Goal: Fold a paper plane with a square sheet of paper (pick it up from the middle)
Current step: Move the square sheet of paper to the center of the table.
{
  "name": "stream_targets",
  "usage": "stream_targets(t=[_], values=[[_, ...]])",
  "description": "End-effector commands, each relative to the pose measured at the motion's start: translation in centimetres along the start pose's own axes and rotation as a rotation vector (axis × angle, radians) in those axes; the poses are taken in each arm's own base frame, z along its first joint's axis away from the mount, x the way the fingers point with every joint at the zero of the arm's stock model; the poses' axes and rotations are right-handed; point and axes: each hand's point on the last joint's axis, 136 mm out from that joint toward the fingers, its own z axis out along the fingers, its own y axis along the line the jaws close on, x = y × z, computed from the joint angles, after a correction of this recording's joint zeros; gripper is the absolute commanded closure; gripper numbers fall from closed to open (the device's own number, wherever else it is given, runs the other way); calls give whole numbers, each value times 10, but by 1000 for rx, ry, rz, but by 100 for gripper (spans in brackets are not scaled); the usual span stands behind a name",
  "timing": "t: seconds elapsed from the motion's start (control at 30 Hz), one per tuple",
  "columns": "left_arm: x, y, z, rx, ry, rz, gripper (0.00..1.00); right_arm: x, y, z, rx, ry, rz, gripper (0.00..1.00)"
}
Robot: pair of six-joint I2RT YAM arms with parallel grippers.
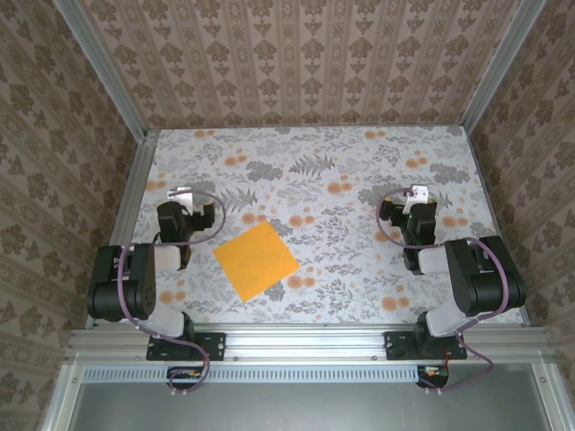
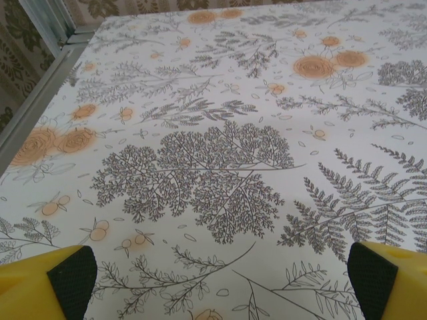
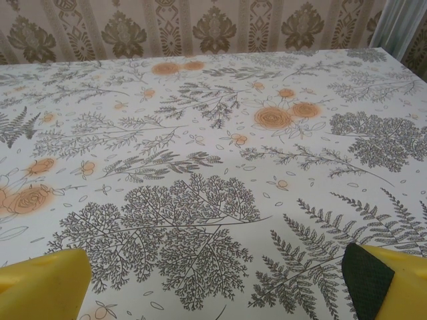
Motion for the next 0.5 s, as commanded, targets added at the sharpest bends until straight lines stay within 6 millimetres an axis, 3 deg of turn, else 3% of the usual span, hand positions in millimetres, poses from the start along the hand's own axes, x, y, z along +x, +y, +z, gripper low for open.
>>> stream_targets(t=[0.0,0.07,0.27,0.47], values=[[-23,2,-1,-5,-3,18,0,-17,-3,-16,14,-94,19,0],[-32,7,-7,-29,5,6,0,-24,-6,-24,40,-102,14,0],[-57,18,-28,-82,45,-110,0,-76,-5,-46,84,-133,38,0],[-81,13,-65,-60,148,-306,0,-91,1,-56,146,111,175,0]])
